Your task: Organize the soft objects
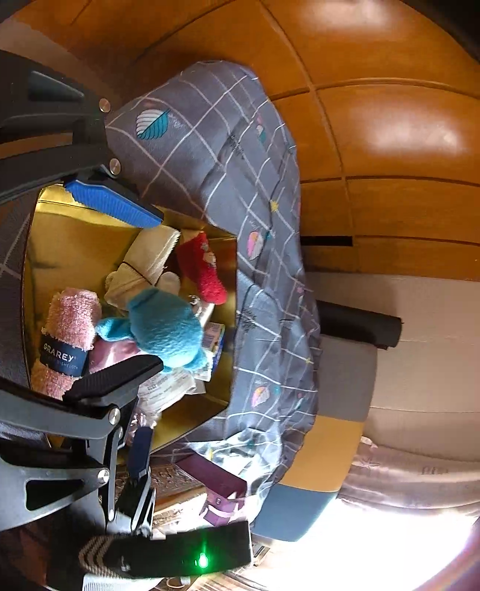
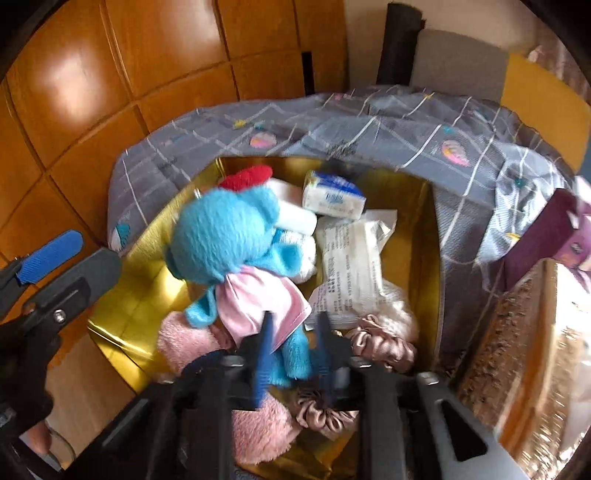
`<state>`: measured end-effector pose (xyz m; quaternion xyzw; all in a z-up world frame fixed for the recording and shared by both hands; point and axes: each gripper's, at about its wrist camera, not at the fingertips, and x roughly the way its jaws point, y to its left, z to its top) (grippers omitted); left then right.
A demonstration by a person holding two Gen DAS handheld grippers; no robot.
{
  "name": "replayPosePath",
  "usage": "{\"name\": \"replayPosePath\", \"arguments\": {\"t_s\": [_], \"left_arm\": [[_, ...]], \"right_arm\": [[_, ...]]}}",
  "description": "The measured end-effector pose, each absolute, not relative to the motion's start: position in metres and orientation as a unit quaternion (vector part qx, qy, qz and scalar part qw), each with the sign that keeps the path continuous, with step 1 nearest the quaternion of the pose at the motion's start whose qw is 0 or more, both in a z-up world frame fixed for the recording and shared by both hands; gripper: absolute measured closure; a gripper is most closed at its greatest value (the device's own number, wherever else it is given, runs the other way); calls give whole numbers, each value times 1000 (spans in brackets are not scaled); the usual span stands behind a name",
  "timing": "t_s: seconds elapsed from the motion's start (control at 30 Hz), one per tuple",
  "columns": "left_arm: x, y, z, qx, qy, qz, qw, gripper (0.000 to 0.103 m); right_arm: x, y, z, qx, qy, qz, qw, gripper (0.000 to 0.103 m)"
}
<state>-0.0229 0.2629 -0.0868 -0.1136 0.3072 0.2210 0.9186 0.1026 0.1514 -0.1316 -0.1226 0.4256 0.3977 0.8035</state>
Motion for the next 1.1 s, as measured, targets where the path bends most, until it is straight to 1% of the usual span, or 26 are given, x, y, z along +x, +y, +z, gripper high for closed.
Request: {"name": "replayPosePath", "arguments": {"t_s": [0.03,0.13,0.17,0.2,0.23,0.3,0.37,0.4,0.47,0.5,0.53,1.1], "left_arm": [[-24,262,-84,-112,305,225,919,31],[-28,258,-79,-111,300,231,919,31],[-30,256,-78,-112,297,231,919,31],[-31,255,-76,-112,295,233,920,31],[-32,252,-74,-111,294,237,919,31],[-34,248,-71,-108,289,241,920,31],[-35,241,-68,-100,285,251,920,30],[-34,238,-67,-97,284,255,919,29],[-34,234,-65,-93,282,259,919,25],[-34,231,-65,-93,279,260,920,24],[-34,230,-64,-92,278,262,920,24],[-34,216,-63,-79,278,273,918,24]], "right_arm": [[99,147,-127,-118,419,396,809,55],[91,136,-116,-113,399,385,825,54],[88,131,-112,-110,393,378,831,50],[85,126,-110,-108,385,371,838,44],[82,122,-107,-105,378,363,845,41],[76,113,-102,-95,362,346,860,31],[72,104,-98,-86,352,331,871,26],[69,100,-96,-82,346,323,877,25],[66,91,-92,-74,336,309,887,24],[65,87,-90,-69,334,304,890,20],[64,83,-89,-64,333,300,892,18],[63,59,-85,-53,314,259,912,14]]}}
